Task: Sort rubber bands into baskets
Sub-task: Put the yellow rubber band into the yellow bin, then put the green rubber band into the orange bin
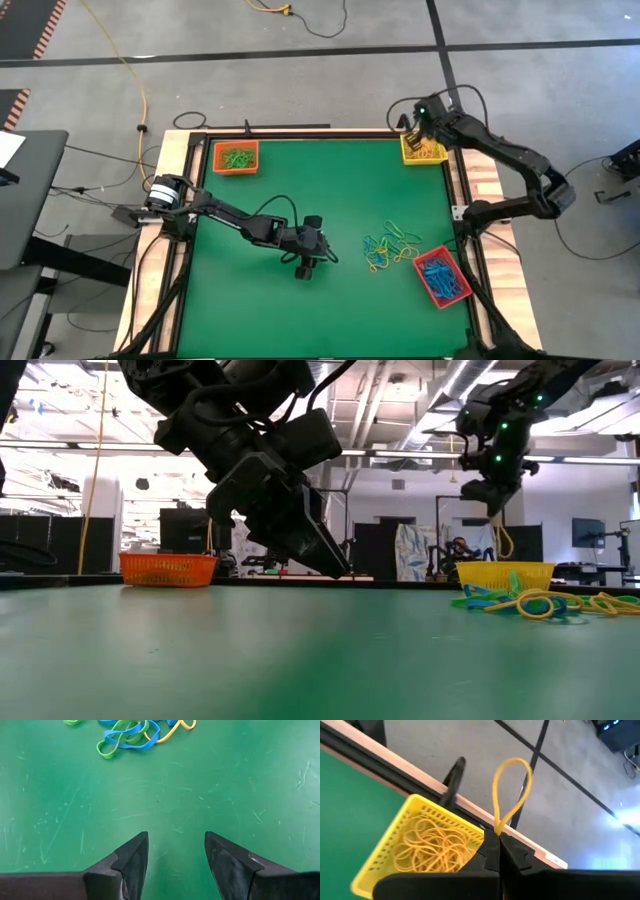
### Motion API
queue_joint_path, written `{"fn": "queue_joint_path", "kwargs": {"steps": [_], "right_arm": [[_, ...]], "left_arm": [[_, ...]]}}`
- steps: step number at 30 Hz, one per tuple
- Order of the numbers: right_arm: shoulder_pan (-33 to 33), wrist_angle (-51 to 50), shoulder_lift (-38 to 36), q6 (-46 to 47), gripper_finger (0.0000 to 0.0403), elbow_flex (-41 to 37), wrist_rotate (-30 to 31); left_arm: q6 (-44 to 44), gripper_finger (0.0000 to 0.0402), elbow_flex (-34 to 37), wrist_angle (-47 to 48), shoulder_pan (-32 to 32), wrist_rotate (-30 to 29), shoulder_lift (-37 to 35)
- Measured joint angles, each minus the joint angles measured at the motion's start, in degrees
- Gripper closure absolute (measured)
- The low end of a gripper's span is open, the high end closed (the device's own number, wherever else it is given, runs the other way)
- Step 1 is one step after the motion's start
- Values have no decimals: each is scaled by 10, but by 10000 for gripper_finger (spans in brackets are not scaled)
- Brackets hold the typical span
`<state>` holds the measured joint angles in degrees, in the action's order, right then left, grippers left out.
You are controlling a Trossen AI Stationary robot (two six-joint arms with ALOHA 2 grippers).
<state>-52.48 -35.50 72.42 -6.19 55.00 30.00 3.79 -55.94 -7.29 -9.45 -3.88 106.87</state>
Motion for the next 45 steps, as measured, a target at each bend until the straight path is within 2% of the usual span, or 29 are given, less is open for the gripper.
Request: {"fn": "queue_joint_path", "kwargs": {"steps": [8,16,22,28,32,41,45], "right_arm": [[-29,3,6,1,387,-6,-48],[-27,-19,93,17,385,-28,-53],[-27,-31,133,27,367,-27,-67],[-27,-49,126,30,347,-27,-103],[-27,-60,104,32,321,-27,-103],[-24,-65,37,43,214,-27,-109],[-9,-71,1,65,183,-27,-127]], "left_arm": [[-1,216,0,0,0,0,0],[-18,216,0,-1,-1,6,0],[-17,216,0,3,-11,6,0],[-13,216,0,3,-11,5,0],[-8,216,0,1,-11,2,0],[-13,216,0,0,-11,2,0],[-14,216,0,0,-11,2,0]]}}
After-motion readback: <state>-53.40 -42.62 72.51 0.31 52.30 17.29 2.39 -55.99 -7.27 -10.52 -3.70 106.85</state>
